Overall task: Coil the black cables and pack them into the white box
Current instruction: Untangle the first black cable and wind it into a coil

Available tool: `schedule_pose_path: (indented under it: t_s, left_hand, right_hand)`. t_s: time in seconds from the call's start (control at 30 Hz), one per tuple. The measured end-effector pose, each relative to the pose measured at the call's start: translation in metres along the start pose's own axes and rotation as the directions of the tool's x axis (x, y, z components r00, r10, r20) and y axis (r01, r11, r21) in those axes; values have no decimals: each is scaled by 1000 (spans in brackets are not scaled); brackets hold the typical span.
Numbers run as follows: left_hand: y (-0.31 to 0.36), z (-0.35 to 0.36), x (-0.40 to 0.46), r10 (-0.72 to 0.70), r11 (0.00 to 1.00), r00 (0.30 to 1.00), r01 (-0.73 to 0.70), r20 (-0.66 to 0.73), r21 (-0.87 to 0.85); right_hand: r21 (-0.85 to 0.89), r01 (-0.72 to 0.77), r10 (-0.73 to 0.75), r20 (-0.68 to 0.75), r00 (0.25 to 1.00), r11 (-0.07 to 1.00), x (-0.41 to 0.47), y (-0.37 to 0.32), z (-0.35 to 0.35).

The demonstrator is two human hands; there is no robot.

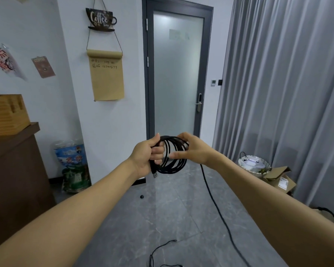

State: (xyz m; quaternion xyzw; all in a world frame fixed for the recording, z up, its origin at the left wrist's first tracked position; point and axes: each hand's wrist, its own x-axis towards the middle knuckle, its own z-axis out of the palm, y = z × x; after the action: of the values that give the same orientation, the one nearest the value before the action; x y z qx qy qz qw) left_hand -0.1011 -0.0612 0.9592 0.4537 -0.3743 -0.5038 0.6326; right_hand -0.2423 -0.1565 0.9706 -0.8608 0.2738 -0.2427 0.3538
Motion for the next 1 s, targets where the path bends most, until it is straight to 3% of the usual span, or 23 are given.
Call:
schedule_pose_path:
  t_s: [0.13, 0.27, 0.37, 0.47, 0.83, 1.0]
  left_hand:
    - [1, 1, -6, -80, 988, 984, 99, 157, -122]
    - [1, 2, -8, -119, 992, 978, 112, 170, 54]
    - [-3, 7, -7, -28, 970, 996, 7, 82, 242]
    - [-10, 10, -6, 114, 949, 993, -100, -30, 299]
    - [-4, -15, -3, 58, 996, 970, -40, -237, 80]
    - [6, -35, 0, 54, 997, 928, -71, -369, -32]
  right_hand:
    - [128, 18, -38, 152, 988, 992, -8, 3, -1]
    - [6, 68, -68, 171, 983, 998, -8, -8, -1]
    - [-94, 102, -86, 157, 984, 990, -3, -9, -2]
    - [-145, 98, -78, 135, 988, 985, 2, -9, -1]
    - [-25, 11, -9, 106, 994, 1000, 6, 7, 7]
    - [-59, -12, 7, -84, 996, 998, 5, 25, -4]
